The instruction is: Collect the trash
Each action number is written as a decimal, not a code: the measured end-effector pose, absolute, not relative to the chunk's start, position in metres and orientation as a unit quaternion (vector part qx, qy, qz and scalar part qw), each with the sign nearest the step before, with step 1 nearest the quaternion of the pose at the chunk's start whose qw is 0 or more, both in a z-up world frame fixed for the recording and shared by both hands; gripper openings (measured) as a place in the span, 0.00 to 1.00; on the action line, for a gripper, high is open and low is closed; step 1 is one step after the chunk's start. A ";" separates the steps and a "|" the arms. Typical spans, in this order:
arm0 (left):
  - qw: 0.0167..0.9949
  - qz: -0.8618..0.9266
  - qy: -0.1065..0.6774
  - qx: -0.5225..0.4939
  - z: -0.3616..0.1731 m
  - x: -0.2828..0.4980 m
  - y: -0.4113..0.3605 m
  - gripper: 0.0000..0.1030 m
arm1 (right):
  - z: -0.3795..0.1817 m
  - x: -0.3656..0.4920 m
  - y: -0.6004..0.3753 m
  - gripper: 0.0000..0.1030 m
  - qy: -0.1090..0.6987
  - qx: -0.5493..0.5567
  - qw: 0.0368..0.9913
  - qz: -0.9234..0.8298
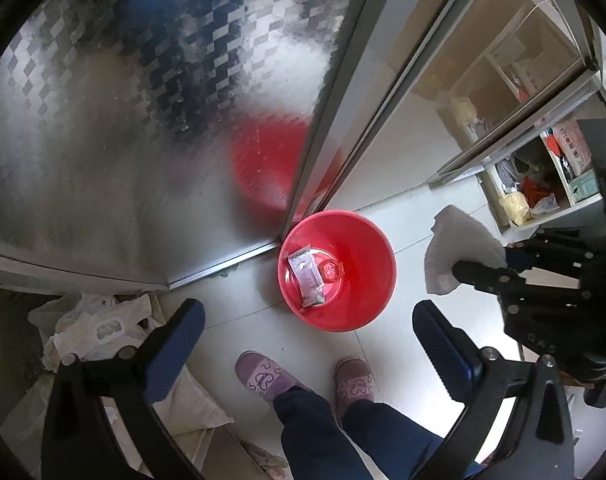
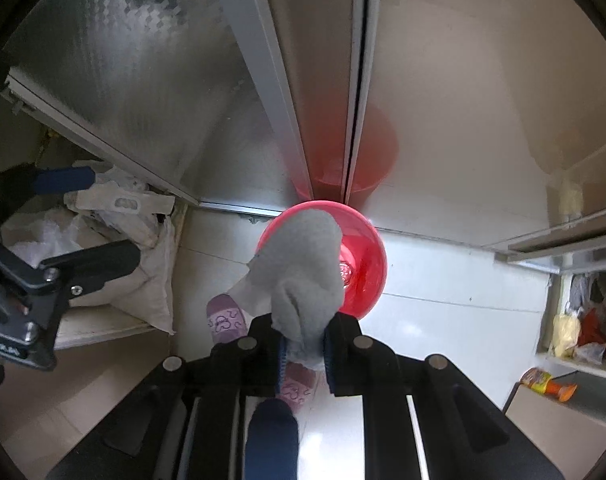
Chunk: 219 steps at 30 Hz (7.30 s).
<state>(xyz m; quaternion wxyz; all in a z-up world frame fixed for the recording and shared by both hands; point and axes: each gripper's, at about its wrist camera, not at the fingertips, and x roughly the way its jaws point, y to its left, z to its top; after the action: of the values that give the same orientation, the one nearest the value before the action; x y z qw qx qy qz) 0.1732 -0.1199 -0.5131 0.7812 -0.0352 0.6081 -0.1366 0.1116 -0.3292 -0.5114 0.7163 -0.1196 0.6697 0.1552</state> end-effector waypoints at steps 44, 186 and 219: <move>0.843 -0.092 0.526 -0.061 -0.185 0.097 -0.101 1.00 | -0.176 0.095 -0.307 0.99 0.539 -0.111 0.807 0.211; 0.791 -0.286 0.523 0.134 -0.267 0.388 0.162 0.53 | -0.232 0.301 -0.087 0.26 0.603 -0.138 0.743 0.255; 0.798 -0.252 0.529 0.141 -0.253 0.396 0.133 0.62 | -0.220 0.296 -0.117 0.26 0.592 -0.129 0.753 0.257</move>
<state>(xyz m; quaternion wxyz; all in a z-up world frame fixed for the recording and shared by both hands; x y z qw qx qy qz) 0.3955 0.1333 -0.2532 0.7979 0.1409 0.5290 -0.2522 0.2957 -0.1172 -0.2201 0.7528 -0.1290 0.5923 0.2565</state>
